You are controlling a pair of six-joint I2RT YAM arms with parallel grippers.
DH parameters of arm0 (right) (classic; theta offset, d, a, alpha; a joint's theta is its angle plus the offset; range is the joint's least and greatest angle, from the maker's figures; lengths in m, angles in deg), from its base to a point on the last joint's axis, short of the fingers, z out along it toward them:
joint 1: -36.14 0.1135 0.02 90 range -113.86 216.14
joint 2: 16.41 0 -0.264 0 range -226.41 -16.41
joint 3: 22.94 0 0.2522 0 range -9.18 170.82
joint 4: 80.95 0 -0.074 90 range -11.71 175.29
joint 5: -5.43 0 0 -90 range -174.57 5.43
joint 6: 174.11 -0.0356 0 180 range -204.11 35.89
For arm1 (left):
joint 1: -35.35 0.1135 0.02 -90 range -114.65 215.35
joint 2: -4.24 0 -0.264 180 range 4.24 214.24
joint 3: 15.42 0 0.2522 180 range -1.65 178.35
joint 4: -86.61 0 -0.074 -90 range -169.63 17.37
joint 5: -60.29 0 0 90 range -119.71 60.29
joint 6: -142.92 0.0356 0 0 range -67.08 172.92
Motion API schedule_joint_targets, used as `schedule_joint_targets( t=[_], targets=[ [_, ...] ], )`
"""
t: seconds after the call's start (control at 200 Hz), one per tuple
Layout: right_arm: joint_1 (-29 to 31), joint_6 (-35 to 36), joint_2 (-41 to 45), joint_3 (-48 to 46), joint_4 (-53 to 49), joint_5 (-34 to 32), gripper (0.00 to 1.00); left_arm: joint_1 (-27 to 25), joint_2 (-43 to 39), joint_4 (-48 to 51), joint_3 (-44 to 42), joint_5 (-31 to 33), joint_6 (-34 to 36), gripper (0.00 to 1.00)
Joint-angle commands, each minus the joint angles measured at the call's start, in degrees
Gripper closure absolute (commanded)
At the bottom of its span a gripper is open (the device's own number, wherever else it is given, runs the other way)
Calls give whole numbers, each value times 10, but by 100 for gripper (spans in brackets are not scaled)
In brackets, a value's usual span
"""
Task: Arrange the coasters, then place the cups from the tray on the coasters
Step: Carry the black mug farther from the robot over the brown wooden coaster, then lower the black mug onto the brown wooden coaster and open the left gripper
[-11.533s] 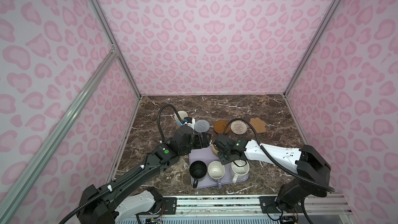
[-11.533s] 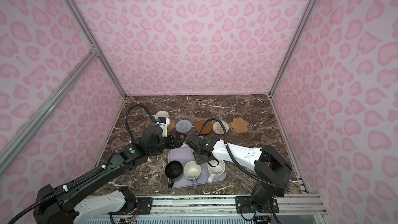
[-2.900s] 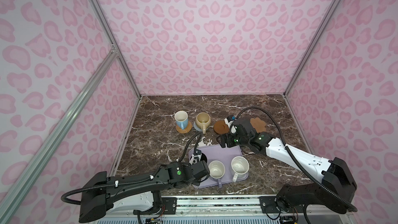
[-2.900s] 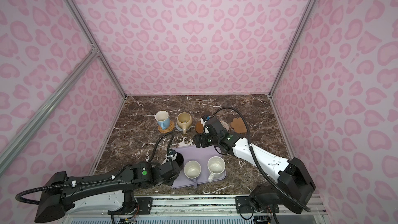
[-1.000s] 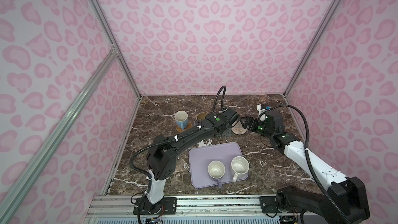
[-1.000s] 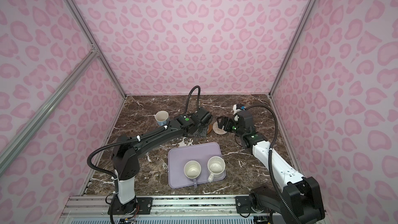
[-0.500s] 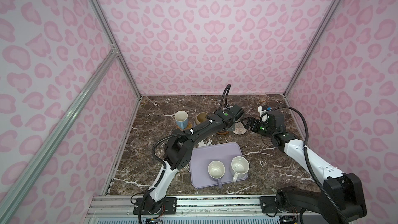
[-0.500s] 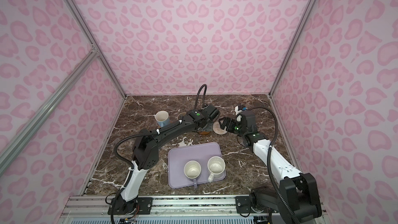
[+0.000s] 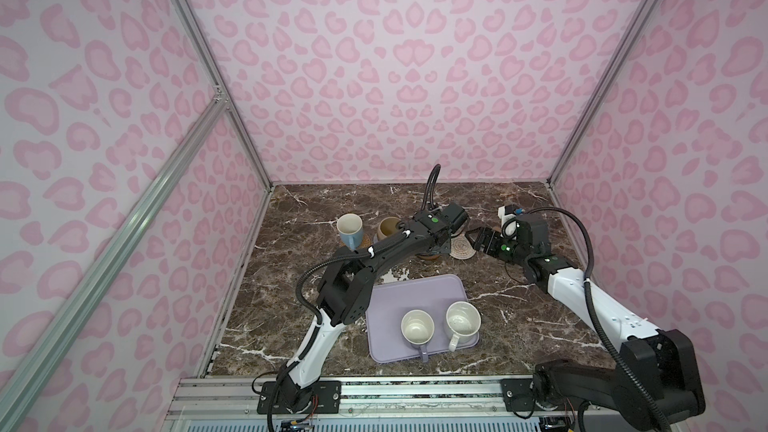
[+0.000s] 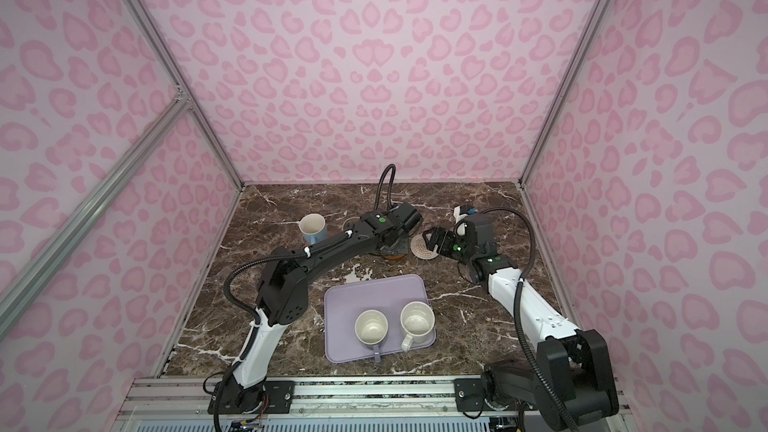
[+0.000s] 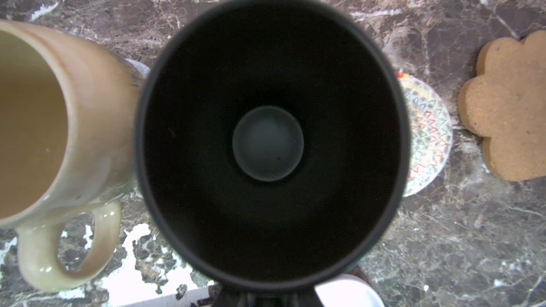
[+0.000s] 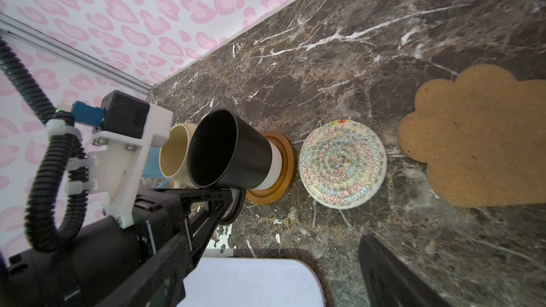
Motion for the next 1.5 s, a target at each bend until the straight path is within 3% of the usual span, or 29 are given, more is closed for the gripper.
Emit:
schedule_joint_targets(
  t=[0.0, 0.18, 0.585, 1.495],
  targets=[
    [1, -2, -8, 3, 5, 10, 8, 0, 6, -6, -1, 18, -15, 97],
    [1, -2, -13, 5, 4, 12, 8, 0, 10, -11, -3, 15, -20, 93],
    [1, -5, -35, 11, 0, 23, 8, 3, -20, -39, -53, -2, -26, 71],
    [1, -6, -40, 9, 2, 10, 6, 4, -86, -98, -116, -55, -21, 68]
  ],
)
